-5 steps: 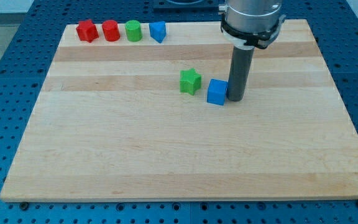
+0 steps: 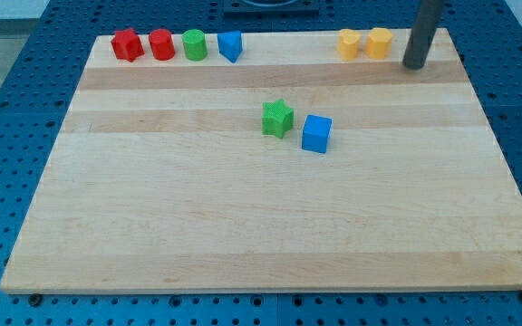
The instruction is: Push the yellow hexagon closer to the blue cube
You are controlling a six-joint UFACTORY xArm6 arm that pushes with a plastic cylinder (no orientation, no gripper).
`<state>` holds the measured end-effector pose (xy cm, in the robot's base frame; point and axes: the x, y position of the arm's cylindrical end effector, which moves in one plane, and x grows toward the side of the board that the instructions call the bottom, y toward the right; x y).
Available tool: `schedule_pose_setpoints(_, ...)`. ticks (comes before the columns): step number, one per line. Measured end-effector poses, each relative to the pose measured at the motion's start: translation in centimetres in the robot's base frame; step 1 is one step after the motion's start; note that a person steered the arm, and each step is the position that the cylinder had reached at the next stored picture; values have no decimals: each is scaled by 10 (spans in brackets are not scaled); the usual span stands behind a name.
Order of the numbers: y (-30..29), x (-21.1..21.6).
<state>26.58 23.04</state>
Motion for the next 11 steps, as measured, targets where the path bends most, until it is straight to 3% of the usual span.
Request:
schedule_pose_setpoints(2,9,-65)
schedule_pose_setpoints(4,-36,-72)
schedule_pose_setpoints(6,-50,-55)
schedule_pose_setpoints(9,-55,5)
schedule_pose_setpoints(11,-69,13)
